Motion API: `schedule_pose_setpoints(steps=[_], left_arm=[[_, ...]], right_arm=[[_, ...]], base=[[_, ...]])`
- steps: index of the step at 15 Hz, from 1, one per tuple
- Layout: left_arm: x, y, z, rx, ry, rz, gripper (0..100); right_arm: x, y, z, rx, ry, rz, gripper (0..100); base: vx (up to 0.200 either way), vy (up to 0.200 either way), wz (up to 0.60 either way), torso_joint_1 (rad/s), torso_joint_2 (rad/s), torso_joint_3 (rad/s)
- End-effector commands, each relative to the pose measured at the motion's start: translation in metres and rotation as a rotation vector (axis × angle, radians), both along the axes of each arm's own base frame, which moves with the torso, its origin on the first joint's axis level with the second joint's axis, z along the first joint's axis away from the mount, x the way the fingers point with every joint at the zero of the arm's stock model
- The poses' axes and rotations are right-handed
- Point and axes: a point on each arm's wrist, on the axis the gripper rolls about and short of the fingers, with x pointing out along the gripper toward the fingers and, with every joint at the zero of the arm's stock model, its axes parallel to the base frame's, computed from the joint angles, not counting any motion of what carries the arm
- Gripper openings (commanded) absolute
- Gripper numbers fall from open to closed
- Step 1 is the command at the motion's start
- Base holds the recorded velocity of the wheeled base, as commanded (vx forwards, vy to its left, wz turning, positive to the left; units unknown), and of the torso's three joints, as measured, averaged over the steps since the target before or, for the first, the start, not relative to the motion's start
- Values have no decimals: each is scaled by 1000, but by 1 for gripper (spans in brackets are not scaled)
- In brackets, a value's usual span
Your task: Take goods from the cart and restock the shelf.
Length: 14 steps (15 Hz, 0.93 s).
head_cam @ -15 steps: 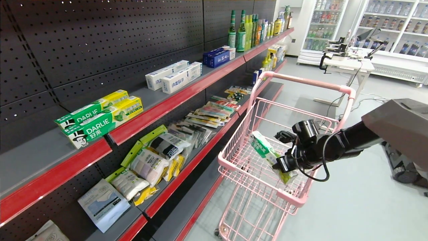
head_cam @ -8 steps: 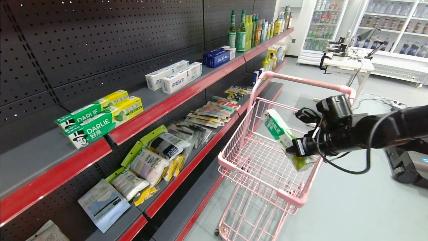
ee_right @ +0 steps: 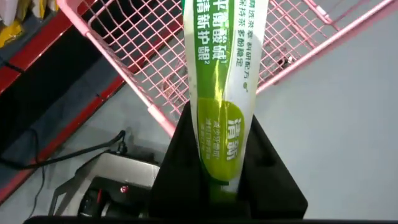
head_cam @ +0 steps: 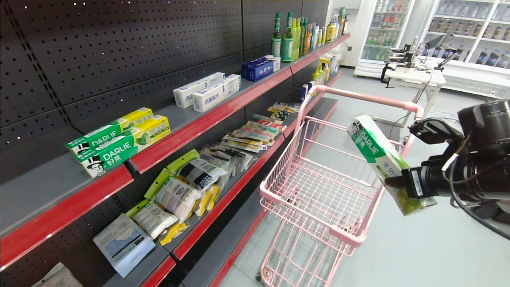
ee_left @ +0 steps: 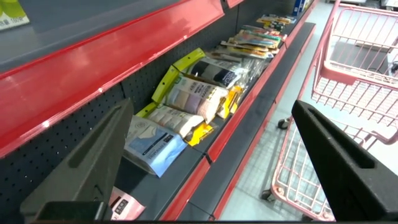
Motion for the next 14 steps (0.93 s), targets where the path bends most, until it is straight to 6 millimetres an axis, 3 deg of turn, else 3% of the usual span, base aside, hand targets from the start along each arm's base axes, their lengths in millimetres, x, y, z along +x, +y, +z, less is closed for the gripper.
schedule_pose_setpoints(steps=[1, 8, 14], left_arm=[[0, 0, 0, -2, 0, 0, 100], [0, 0, 0, 0, 1, 0, 100], [0, 0, 0, -2, 1, 0, 100]], right_arm=[[-26, -4, 13, 1, -62, -5, 0], [-64, -13, 15, -37, -115, -10, 0], [-78, -16, 10, -91, -125, -14, 0]], base=[[0, 0, 0, 119, -300, -173], [0, 0, 0, 220, -550, -322], [0, 0, 0, 181, -416, -238]])
